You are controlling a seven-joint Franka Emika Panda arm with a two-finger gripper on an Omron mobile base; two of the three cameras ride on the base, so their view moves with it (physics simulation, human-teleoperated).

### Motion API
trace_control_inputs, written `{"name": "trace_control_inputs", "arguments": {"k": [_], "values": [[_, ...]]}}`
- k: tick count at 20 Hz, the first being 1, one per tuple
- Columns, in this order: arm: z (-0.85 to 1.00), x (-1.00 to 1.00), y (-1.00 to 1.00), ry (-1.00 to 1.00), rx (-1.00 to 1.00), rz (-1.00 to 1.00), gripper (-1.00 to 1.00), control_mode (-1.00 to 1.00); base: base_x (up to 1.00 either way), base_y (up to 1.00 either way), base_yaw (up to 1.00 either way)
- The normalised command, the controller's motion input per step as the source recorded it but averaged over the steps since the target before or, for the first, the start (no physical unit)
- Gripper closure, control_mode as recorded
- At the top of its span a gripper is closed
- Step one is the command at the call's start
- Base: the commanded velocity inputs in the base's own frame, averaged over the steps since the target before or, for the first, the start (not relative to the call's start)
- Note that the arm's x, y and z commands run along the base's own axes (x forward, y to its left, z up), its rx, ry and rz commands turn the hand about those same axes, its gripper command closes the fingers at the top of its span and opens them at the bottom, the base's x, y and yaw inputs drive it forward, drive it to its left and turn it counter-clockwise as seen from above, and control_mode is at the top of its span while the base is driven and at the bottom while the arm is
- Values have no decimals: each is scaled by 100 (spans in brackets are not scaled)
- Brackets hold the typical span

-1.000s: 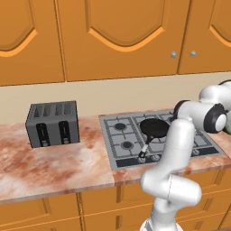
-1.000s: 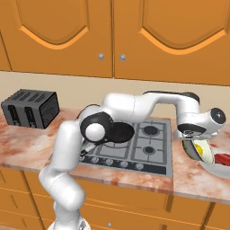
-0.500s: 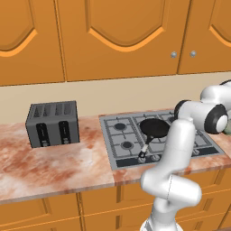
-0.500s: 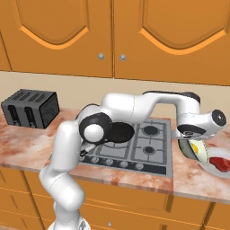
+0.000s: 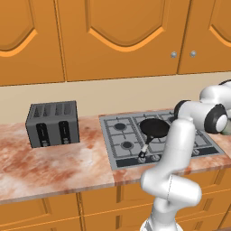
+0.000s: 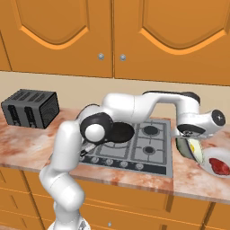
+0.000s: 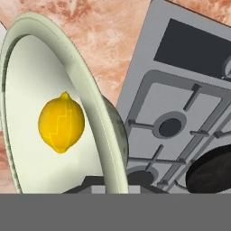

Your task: Place the steak on the plate and place the lemon on the same plate.

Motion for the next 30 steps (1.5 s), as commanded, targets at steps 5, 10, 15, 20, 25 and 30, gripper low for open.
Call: {"name": "trace_control_inputs", "arguments": {"k": [5, 10, 15, 20, 25, 30], "values": [[6, 13, -14, 0, 3, 0, 100, -100, 0, 0, 0], [3, 5, -26, 0, 2, 0, 100, -100, 0, 0, 0], [3, 0, -38, 0, 2, 0, 100, -100, 0, 0, 0], [2, 0, -32, 0, 2, 0, 100, -100, 0, 0, 0], [4, 0, -21, 0, 2, 0, 100, -100, 0, 0, 0], [3, 0, -13, 0, 1, 0, 100, -100, 0, 0, 0]]}}
